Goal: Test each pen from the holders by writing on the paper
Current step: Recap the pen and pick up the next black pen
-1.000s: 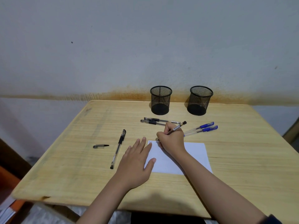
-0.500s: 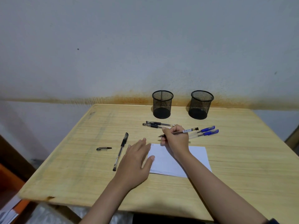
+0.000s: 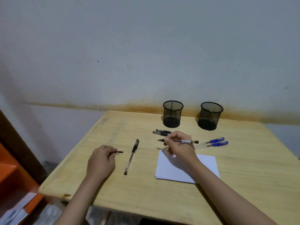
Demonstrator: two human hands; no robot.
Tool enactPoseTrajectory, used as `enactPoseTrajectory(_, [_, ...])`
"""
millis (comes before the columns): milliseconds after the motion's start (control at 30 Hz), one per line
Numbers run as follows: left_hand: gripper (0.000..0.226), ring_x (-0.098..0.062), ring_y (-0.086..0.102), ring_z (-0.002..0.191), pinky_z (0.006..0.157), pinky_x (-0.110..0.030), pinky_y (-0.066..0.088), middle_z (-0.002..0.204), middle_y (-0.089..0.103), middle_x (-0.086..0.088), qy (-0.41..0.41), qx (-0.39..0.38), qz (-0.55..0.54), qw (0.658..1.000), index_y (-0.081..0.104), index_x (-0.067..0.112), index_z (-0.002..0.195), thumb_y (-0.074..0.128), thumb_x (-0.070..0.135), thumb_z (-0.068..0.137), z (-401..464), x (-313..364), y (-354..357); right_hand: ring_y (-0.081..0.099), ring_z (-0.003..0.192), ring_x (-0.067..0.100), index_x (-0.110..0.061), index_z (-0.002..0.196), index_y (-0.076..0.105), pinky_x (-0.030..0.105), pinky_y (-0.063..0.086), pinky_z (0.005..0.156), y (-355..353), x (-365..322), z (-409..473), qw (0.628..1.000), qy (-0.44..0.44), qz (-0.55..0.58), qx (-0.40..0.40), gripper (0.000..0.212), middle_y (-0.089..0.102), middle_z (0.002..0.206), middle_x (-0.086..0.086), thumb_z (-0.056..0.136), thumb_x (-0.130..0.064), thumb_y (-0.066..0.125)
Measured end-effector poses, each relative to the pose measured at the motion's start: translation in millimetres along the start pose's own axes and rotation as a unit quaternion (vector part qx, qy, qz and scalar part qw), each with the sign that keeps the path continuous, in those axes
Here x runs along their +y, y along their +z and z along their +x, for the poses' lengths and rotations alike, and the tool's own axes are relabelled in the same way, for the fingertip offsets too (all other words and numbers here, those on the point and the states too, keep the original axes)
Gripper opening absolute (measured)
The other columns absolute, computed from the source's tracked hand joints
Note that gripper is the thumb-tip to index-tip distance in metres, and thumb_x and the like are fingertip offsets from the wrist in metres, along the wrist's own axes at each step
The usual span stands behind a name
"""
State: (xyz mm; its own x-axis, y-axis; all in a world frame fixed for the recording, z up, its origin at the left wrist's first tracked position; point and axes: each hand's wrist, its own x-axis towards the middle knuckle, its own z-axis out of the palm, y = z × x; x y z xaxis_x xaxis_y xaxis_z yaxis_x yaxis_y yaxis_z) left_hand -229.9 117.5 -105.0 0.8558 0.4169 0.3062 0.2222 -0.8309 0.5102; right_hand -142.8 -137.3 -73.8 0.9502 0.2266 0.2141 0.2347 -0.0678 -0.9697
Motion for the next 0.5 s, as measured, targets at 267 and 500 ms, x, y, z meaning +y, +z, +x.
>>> enactPoseTrajectory(267, [0.01,0.006,0.062,0.078,0.064,0.0,0.041,0.087,0.071,0.006,0.01,0.0,-0.249,0.968,0.073,0.014,0.083,0.067,0.006,0.081,-12,49,-7,0.057,0.044,0.013,-0.001,0.076,0.059,0.024,0.049,0.047,-3,-23,-36,0.997,-0.032,0.063,-0.03,0.011,0.073,0.062,0.003,0.083,0.005,0.064])
enactPoseTrajectory(500, [0.023,-0.009,0.065,0.083,0.076,-0.019,0.049,0.085,0.069,0.011,0.072,-0.049,-0.323,0.942,0.073,0.027,0.081,0.068,0.004,0.08,-25,87,-4,0.059,0.047,0.007,-0.007,0.07,0.064,0.023,0.048,0.048,-13,-28,-54,0.997,-0.046,0.054,-0.02,0.014,0.074,0.073,0.016,0.08,0.001,0.069])
